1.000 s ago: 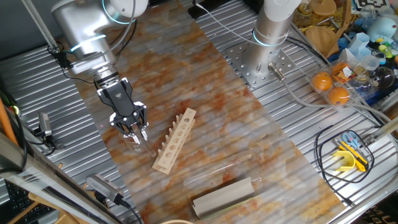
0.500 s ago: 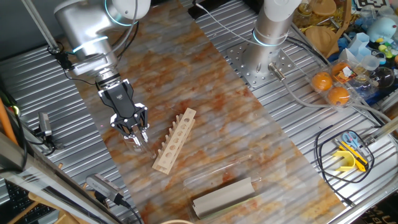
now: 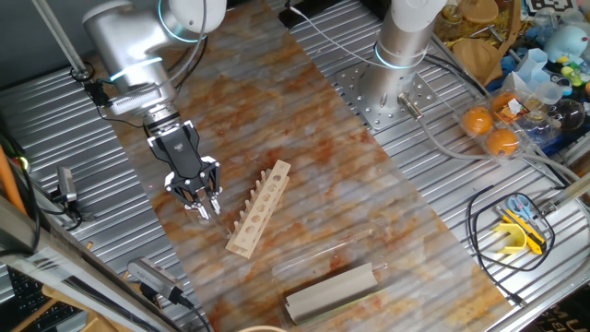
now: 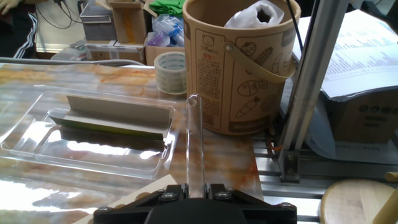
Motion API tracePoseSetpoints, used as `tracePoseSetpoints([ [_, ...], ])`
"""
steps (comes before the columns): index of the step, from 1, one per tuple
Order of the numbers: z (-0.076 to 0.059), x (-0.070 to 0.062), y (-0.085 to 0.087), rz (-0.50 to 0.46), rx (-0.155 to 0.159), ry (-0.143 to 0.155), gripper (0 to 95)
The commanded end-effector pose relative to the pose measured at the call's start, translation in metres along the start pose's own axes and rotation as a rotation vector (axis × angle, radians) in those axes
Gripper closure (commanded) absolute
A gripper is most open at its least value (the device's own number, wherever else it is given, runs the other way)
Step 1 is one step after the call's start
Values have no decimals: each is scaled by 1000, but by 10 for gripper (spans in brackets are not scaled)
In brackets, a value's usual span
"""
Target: Pour out the test tube
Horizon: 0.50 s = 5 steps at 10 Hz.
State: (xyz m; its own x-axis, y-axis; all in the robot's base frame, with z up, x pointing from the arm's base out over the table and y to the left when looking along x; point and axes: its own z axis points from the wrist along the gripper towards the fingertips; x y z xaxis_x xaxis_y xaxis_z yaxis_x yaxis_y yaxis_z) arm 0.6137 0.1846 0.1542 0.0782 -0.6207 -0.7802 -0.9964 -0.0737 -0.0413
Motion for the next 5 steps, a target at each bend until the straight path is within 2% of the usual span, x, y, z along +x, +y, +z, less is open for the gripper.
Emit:
tracePoseSetpoints([
  [1, 0, 0, 0, -3, 0, 2, 950],
  [5, 6, 0, -1, 5, 10, -1, 950],
])
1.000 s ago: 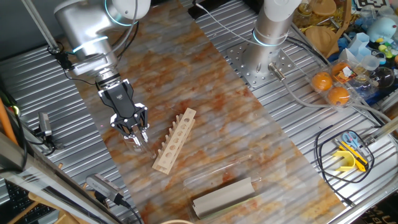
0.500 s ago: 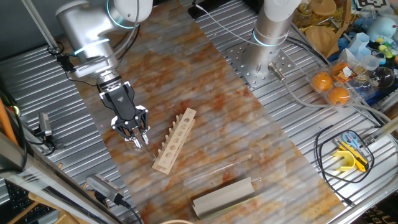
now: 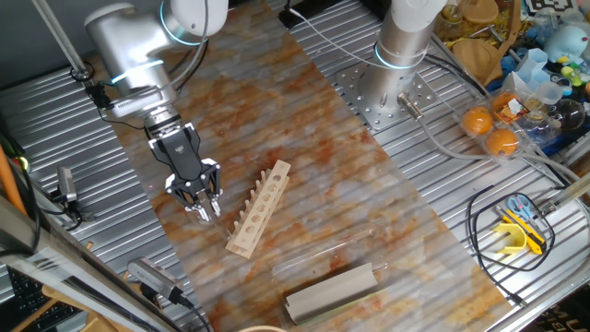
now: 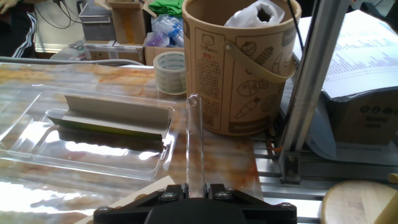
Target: Pour out the test tube
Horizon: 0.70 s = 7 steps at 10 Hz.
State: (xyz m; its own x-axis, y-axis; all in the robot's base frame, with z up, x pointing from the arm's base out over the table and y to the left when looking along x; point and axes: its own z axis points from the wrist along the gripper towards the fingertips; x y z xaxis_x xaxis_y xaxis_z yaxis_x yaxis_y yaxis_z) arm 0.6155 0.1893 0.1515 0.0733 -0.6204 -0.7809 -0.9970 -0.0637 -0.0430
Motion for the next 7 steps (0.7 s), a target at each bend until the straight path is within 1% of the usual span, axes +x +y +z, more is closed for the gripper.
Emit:
tracePoseSetpoints([
  [1, 2, 0, 1, 2, 3, -2, 950],
  [5, 3, 1, 1, 4, 6, -7, 950],
  [7, 5, 0, 0, 9, 8, -15, 950],
])
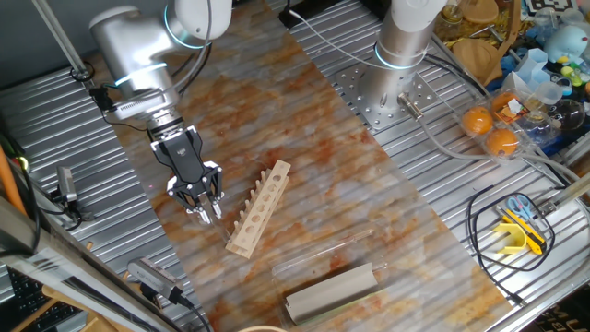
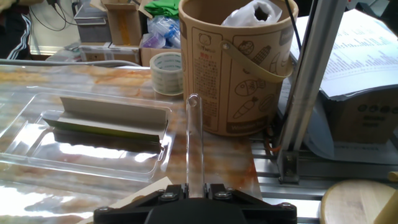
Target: Pour out the test tube
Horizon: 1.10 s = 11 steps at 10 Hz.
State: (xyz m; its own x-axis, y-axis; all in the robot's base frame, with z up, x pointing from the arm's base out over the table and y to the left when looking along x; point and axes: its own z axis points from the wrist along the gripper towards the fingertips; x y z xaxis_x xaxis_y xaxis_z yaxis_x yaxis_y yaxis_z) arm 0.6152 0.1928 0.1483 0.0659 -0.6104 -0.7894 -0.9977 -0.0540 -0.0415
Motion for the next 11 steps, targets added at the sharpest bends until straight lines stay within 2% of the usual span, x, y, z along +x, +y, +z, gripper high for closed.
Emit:
tracePoseSetpoints([
  [1, 1, 0, 0, 3, 2, -3, 950],
  [11, 7, -2, 0, 18, 9, -23, 950],
])
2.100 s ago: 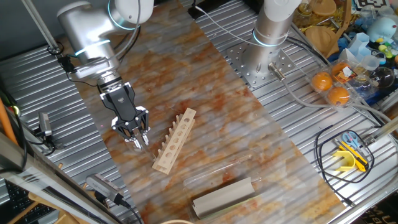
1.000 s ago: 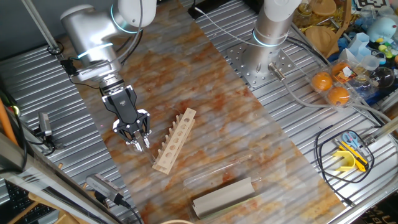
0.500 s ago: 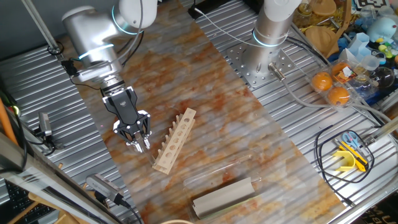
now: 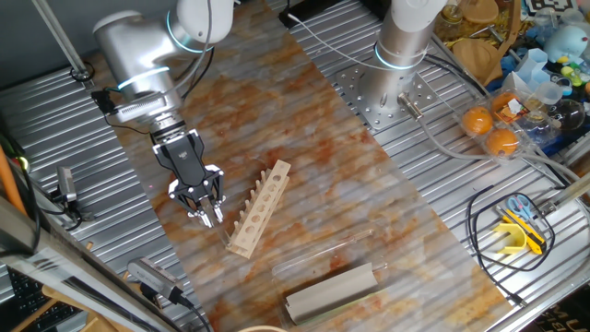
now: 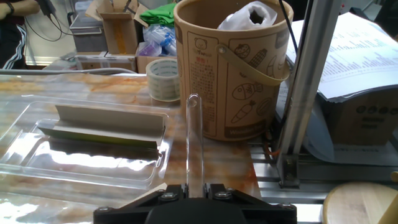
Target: Pour out the test tube
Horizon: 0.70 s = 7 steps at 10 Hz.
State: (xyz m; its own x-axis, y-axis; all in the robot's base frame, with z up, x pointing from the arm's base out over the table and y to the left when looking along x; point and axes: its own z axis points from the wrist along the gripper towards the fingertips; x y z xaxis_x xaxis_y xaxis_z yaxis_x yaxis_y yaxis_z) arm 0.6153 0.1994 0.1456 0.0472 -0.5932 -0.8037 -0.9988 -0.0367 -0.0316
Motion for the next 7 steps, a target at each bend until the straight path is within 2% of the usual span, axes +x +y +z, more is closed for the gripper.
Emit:
tracePoseSetpoints([
  [1, 0, 0, 0, 1, 1, -1, 950],
  [7, 0, 0, 0, 6, 4, -19, 950],
])
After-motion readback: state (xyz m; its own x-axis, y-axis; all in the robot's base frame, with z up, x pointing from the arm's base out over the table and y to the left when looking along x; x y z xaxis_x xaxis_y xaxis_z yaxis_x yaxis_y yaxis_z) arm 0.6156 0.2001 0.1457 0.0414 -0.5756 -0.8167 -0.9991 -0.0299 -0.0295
